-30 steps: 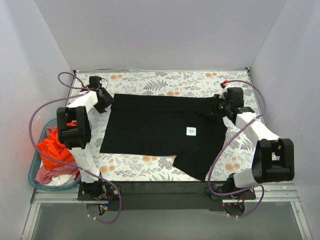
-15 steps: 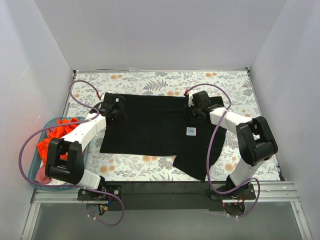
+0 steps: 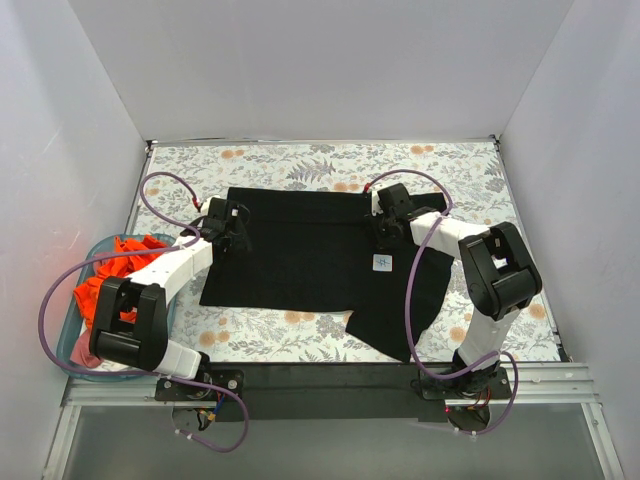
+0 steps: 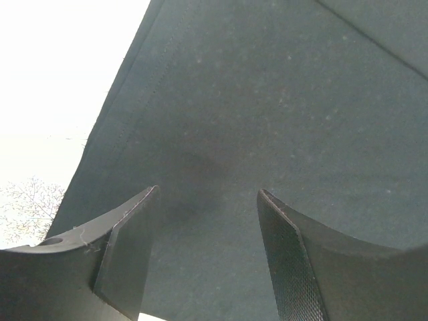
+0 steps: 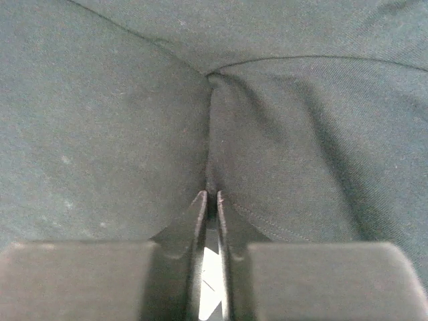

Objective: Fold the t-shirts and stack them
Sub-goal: Fold the tshirt

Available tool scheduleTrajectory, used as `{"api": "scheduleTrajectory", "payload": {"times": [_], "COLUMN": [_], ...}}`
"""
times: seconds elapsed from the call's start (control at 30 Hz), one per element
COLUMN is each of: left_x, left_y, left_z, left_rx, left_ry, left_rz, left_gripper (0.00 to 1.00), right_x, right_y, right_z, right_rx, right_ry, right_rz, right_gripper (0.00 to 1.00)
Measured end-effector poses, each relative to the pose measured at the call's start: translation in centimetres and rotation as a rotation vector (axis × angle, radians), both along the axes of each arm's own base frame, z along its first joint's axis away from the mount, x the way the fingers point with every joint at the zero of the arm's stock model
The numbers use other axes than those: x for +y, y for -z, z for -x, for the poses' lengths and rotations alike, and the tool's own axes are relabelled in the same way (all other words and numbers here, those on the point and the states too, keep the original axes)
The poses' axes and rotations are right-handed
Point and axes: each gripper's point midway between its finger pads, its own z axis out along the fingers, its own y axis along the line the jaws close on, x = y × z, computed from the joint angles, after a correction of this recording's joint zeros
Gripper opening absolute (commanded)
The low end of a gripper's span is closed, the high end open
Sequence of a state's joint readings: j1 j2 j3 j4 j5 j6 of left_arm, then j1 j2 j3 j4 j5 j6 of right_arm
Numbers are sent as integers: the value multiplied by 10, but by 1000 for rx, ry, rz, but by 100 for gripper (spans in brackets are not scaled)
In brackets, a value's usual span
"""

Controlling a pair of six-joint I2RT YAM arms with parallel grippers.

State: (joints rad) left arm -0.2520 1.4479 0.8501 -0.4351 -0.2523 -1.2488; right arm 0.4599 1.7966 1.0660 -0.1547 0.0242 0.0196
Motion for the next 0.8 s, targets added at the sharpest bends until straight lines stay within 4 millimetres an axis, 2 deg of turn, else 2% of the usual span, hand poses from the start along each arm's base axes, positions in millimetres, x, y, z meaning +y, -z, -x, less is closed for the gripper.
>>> {"api": "scheduleTrajectory", "payload": {"times": [0.03, 0.07, 0.27, 0.53, 0.8], "left_x": [0, 0, 0, 0, 0], "left_y": [0, 0, 1, 1, 6], "left_z": [0, 0, 0, 0, 1], "left_rx": [0, -1, 1, 2, 19], "left_ry": [1, 2, 4, 4, 10], "left_rz": [0, -1, -2, -2, -9], "left_gripper": [59, 59, 59, 59, 58], "right_x": [0, 0, 6, 17, 30], "right_y": [0, -1, -5, -26, -34], "right_z": [0, 0, 0, -1, -5], "right_rx": [-1, -2, -5, -2, 42], "right_ry": [0, 0, -3, 33, 82], "right_rz": [-1, 0, -2, -52, -118], "right_gripper": [3, 1, 1, 1, 1]}}
